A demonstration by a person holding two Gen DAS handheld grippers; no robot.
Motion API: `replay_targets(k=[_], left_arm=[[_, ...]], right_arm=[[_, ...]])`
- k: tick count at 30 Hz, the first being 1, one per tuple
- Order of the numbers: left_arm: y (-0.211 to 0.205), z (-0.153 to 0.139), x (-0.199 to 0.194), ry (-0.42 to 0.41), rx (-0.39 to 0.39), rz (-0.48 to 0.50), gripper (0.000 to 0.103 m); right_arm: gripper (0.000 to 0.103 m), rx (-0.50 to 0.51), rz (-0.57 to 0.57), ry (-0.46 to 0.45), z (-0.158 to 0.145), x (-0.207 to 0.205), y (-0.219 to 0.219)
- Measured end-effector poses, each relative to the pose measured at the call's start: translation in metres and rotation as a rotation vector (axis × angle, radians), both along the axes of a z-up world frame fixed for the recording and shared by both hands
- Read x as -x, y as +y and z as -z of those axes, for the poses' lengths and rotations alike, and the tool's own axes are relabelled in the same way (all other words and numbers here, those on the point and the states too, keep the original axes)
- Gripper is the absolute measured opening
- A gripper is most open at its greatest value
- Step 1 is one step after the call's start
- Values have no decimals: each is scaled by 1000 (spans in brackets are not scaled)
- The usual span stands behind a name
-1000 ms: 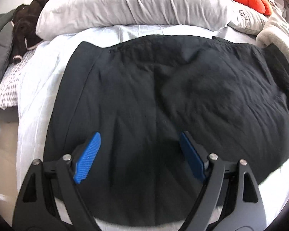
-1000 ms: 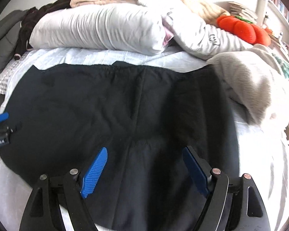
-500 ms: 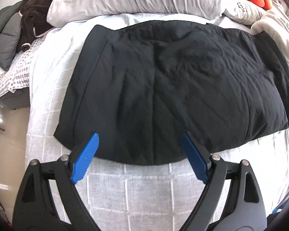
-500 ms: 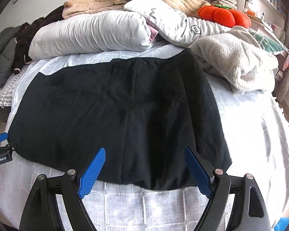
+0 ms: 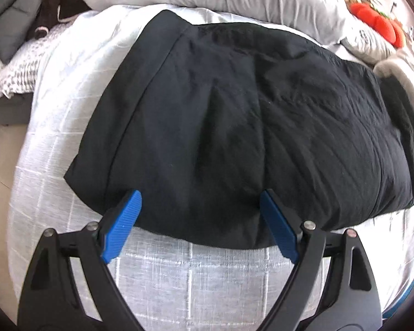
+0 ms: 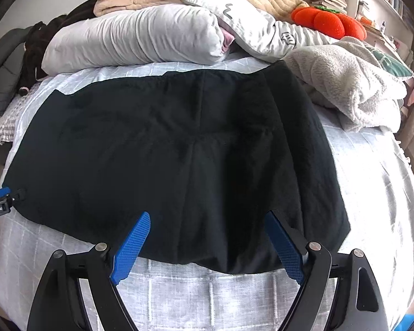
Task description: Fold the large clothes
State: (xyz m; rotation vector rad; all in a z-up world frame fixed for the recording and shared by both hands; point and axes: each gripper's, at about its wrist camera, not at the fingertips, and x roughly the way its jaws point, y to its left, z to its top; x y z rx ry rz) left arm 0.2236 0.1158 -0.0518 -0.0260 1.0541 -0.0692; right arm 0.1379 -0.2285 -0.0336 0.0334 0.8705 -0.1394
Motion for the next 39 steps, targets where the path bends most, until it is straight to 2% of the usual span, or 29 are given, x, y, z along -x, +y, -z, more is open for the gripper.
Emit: replay_targets(k=[6,10,12,15,18,26,34,39], left_arm=[[1,4,-3,2,17,-4,88],[10,-6,1,13,49,-35,88],[19,-6,1,37,65,-66,88],[32,6,-4,117,55,-119,88],[45,15,-7,141,128,-154,88],[59,29,-19,125,292,-192,88],[77,40,-19,53,460,-241,88],[78,41,-17,22,480,-305,86]], right_arm=[[87,-1,0,-5,2,-8,5],[87,7,-11,-11,0,-10,10],[87,16,-19,-13,0,-12,14],[87,27,-29,-12,0,-13,18],[87,36,-37,-9,0,-15,21],[87,35,-61,-21,-2,-18,31],[87,42,-93,-34,-4,-20,42],[87,46,-107,-30,-2,-21,49]])
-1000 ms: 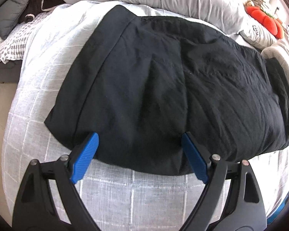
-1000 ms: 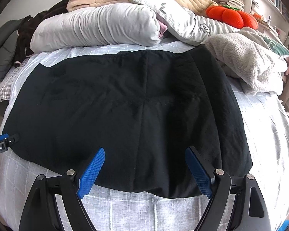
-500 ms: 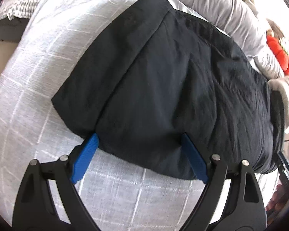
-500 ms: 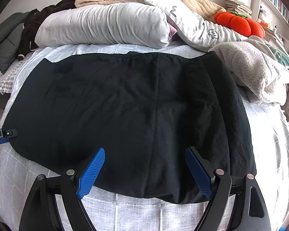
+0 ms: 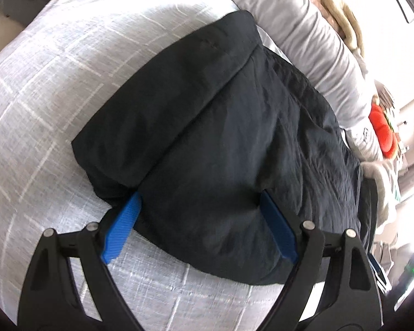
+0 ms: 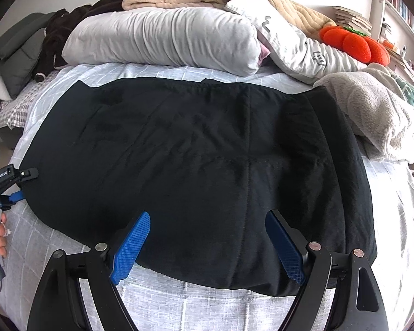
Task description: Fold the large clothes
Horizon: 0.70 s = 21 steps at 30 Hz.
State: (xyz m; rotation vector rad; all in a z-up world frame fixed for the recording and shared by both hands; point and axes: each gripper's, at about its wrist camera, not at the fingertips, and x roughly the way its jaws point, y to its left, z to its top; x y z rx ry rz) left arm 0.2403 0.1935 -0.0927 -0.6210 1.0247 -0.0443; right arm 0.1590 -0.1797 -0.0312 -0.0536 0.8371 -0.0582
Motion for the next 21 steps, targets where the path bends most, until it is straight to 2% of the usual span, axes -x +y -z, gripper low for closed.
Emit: replay_targets(k=[1,4,7,10,12,13,15,16,18,19,21], left_arm=[[-3,-1,1,8,-21,-16,83],[-8,-8,6,51,-79,-46,82],[-10,-12,9,142,-135,-53,82],[-10,-21,12,126,-204,-59,83],[-12,-14,7,129,-240,-31,88],[-11,-9,6,138,-230,-35,92],[-4,2,1,135,-158,-56,93],[0,9,-4,99,-95,-55,94],[4,19,-9,28,-47,-48,94],[4,21,-10,-2,-45,-39,92],[4,20,-12,-49,-48,-22,81]], right_arm=[[87,-1,-3,0,0,0,1],[87,0,-12,-3,-1,1,4],[87,12,-20,-3,-1,1,6],[87,16,-19,3,1,0,6],[87,13,-21,9,3,0,7],[87,13,-22,12,4,0,7],[87,20,-32,19,5,0,10],[87,27,-36,22,6,1,11],[87,36,-42,26,7,1,13],[87,35,-43,27,7,1,13],[87,24,-46,26,7,2,13]])
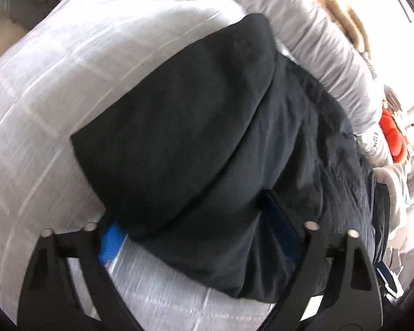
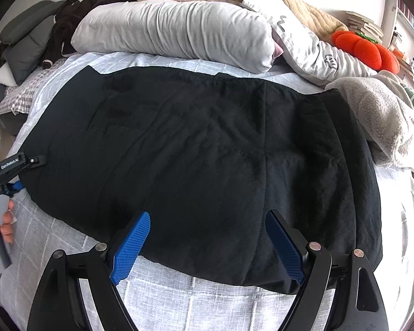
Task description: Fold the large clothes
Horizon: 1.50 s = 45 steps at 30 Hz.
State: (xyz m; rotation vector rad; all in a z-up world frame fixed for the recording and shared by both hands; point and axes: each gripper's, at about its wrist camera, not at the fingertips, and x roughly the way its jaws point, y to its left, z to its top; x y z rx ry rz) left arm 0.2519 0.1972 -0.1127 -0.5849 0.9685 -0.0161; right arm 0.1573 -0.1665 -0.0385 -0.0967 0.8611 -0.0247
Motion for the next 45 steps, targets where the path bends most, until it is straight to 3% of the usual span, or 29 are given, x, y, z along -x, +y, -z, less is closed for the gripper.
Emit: replay_targets(k=[3,5,9,11,13,15,23,28,34,36,39,42,45], left_arm=[[3,-2,0,-51,30,-15,64],[3,-8,4,-78,22,-21,47],[-22,-47,14,-218,-194,-7,33],[-21,-70,22,-281,-205,-18,29],[-19,-88,28,-315,-219,-13,27],[-18,-99,38,-338,-246,-1,26],[31,-124,88,-337,-254,-72,25],[47,-137,107,-380,-273,-89,25],[18,-156,119,-495,-341,3,25],[3,-161,117,-521,-342,56,25],[-27,-163,114,-553,-402,138,25],[-50,-174,114,-606,-416,184,25],[-67,-187,107,-631,-393,232,25]], right_arm=[[87,-23,-11,-9,-2,1,2],[87,-44,-22,-18,-3,1,5],[77,-44,-56,-26,-6,-1,15],[70,-34,-76,-23,-6,-2,20],[57,-40,-89,-14,-7,-3,24],[51,-62,-107,2,-7,-5,27],[38,-164,-196,18,-20,12,47],[22,-245,-271,53,-11,6,81],[11,-215,-308,113,13,-16,117],[11,-230,-299,175,33,-25,121],[10,-194,-310,227,62,-32,128],[10,-187,-311,223,61,-29,125],[11,-272,-306,246,51,-27,105]])
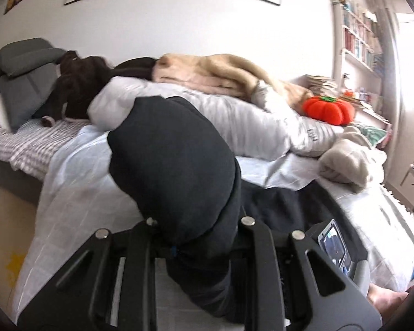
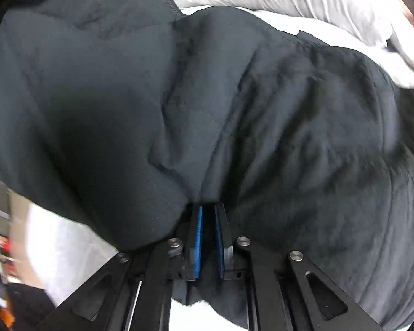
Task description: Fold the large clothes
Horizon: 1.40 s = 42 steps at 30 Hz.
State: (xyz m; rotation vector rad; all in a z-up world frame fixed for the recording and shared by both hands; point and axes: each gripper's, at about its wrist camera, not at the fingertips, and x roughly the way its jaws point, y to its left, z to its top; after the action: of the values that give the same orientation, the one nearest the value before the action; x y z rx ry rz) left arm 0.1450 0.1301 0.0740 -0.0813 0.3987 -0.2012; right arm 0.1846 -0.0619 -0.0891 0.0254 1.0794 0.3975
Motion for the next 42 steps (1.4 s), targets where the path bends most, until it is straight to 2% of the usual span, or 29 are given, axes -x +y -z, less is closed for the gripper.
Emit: replay_targets(k=[2,4,7,9,12,15,18,20,22,24,25,26,27,28,29,31,33,35,36,39,40,42], left_arm=[[-16,-5,-4,-2,0,48,25],[-39,-5,-6,0,-14,110,25],[-84,4,-8,23,-76,227,25],[-109,13,-6,45,-125,299,25],[-150,37,-1,105,-191,441,25],[-187,77,7,209,-259,606,25],[-211,116,11,296,-317,680,26],[-218,132,12,320,-326,691,26],[-217,126,16,319,-314,682,26],[-215,116,20,304,-321,675,30],[-210,107,24,290,-322,675,35],[-205,100,27,282,-312,682,46],[-197,89,31,282,-275,702,53],[-190,83,35,287,-243,715,64],[-181,72,38,295,-194,737,68],[-168,58,44,297,-150,758,69],[-154,44,51,283,-118,769,70],[-139,30,51,264,-98,756,70],[-131,23,51,252,-81,747,70],[-100,9,48,203,-22,687,75],[-87,7,44,188,-10,643,79],[-69,12,26,186,-11,551,80]], right_arm=[[21,-54,51,9,-14,2,-25],[29,-75,112,-24,-31,6,-56],[59,-98,236,-93,-54,17,-111],[61,-130,333,-123,-63,26,-154],[63,-188,424,-113,-66,31,-201],[64,-215,492,-107,-63,39,-233],[67,-260,543,-103,-60,46,-257],[69,-315,554,-87,-58,49,-267],[71,-387,545,-64,-56,47,-269],[77,-453,513,-42,-56,46,-260],[80,-471,493,-32,-55,41,-254],[80,-484,471,-24,-54,39,-249],[81,-490,453,-18,-54,37,-246],[81,-496,437,-12,-53,37,-244],[81,-499,426,-8,-53,33,-241],[81,-471,416,-9,-54,29,-236],[81,-361,441,-21,-54,25,-235],[81,-211,479,-24,-53,23,-233],[81,-196,485,-28,-55,25,-235],[81,-259,491,-72,-75,38,-243],[81,-270,489,-112,-87,42,-243],[81,-283,469,-168,-107,45,-239]])
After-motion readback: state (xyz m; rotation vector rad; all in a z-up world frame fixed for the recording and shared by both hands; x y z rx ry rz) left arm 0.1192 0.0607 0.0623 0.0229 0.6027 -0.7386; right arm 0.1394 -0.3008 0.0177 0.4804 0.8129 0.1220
